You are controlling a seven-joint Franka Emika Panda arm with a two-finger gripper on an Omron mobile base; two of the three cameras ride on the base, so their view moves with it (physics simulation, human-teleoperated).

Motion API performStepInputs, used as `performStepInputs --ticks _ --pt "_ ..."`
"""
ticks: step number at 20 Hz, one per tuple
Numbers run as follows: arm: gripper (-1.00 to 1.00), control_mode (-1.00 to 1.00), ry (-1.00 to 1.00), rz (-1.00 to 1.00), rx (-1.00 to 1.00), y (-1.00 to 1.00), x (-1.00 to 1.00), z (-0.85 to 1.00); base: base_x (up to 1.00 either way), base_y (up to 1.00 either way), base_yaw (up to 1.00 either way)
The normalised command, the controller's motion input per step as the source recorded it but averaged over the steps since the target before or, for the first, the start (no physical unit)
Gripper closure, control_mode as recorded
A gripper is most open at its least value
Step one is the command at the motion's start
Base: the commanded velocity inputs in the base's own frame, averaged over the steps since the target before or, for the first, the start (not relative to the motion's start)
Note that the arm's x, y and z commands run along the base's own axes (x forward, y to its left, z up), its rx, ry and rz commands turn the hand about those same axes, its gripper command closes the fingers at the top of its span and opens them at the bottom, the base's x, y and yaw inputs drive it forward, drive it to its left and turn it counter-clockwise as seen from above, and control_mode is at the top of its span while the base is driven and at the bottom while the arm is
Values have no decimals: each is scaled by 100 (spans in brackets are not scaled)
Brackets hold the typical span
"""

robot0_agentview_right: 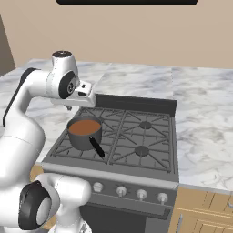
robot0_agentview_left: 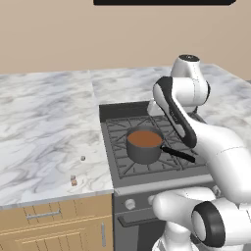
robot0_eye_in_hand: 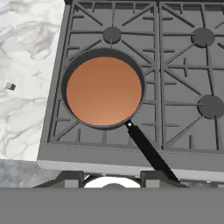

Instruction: Pick up the sugar cube(s) and place them in the saucepan with hot chocolate.

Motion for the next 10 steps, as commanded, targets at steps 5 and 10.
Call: performStepInputs --ticks 5,10 --pt "-100 -100 -2 4 0 21 -11 0 0 0 0" --pt "-100 -100 5 7 -1 98 -7 -5 0 0 0"
